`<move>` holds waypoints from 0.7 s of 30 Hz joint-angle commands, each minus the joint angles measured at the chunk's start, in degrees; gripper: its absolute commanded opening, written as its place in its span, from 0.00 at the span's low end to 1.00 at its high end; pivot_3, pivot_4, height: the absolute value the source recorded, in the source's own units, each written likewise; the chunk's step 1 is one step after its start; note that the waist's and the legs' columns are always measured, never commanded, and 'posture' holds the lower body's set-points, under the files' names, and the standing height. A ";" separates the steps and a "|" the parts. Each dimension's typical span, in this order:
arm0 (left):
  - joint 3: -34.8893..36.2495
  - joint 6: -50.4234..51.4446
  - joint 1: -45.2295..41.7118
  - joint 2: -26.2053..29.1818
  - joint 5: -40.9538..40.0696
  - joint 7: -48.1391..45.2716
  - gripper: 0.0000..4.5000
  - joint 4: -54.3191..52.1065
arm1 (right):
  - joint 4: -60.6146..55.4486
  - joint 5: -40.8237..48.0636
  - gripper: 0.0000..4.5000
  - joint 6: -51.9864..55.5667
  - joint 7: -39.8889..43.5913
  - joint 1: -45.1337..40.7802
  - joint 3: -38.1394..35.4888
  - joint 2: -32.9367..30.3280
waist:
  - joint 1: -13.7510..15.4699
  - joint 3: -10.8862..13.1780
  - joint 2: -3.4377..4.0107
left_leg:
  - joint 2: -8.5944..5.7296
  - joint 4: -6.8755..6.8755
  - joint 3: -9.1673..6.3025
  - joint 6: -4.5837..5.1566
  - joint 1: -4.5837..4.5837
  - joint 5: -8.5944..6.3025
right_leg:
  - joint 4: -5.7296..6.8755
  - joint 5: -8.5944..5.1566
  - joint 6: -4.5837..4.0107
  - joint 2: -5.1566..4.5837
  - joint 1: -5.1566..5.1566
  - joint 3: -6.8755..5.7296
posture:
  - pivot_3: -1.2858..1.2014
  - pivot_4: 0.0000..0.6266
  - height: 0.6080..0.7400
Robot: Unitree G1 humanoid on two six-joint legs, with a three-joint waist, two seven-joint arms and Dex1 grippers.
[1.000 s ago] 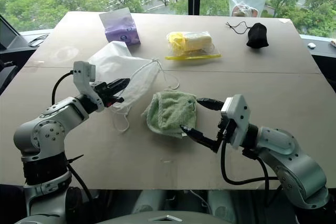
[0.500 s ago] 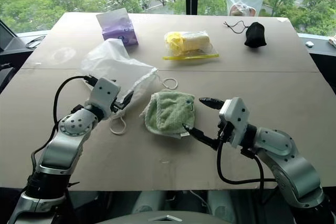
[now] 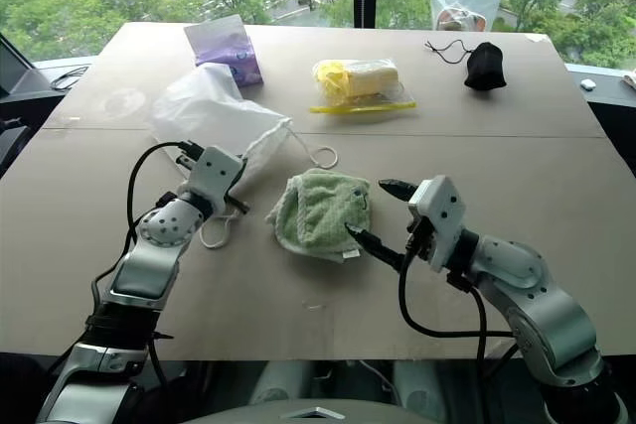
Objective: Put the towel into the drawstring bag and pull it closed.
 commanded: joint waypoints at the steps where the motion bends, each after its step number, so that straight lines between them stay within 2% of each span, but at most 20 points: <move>1: 5.31 7.74 -3.41 -3.09 -8.66 -3.19 0.01 -1.29 | 0.42 2.12 1.00 4.70 -1.74 -2.35 0.32 0.62 | -0.04 0.00 -0.01 | 0.00 0.00 0.00 0.00 0.00 0.00 | 0.00 0.00 0.00 0.00 0.01 0.01 | 0.52 0.24 1.00; 5: 13.12 26.07 -6.57 -5.97 -26.53 -8.94 0.01 -6.88 | 4.16 1.38 1.00 9.68 -4.28 -5.44 2.45 2.40 | -0.16 0.00 -0.02 | 0.00 0.03 0.00 0.03 -0.02 0.25 | 0.02 0.00 0.01 0.00 0.00 -0.03 | 0.52 0.24 1.00; 9: 19.06 43.62 -8.99 -3.68 -39.96 -12.04 0.01 -9.97 | 9.82 -0.25 1.00 15.89 -7.77 -9.68 5.82 5.47 | -0.45 0.02 -0.03 | 0.00 0.06 0.00 0.03 -0.01 0.27 | 0.05 -0.01 0.02 0.06 0.00 -0.03 | 0.52 0.24 1.00; 15: 19.91 48.57 -8.02 -0.72 -43.12 -11.12 0.01 -13.69 | 23.28 -3.08 1.00 19.08 -11.44 -15.63 9.50 14.36 | -0.31 0.01 -0.04 | 0.00 0.08 0.01 0.02 0.00 0.28 | 0.08 0.00 0.01 0.09 0.03 -0.01 | 0.52 0.24 1.00; 21: 19.84 47.78 -7.00 -1.63 -42.12 -7.49 0.01 -14.89 | 37.17 -14.35 1.00 6.89 -6.45 -19.51 21.53 15.60 | -1.13 -0.15 -0.26 | 0.00 0.08 0.01 0.00 0.20 0.26 | 0.10 0.00 0.02 0.11 0.17 0.00 | 0.52 0.24 1.00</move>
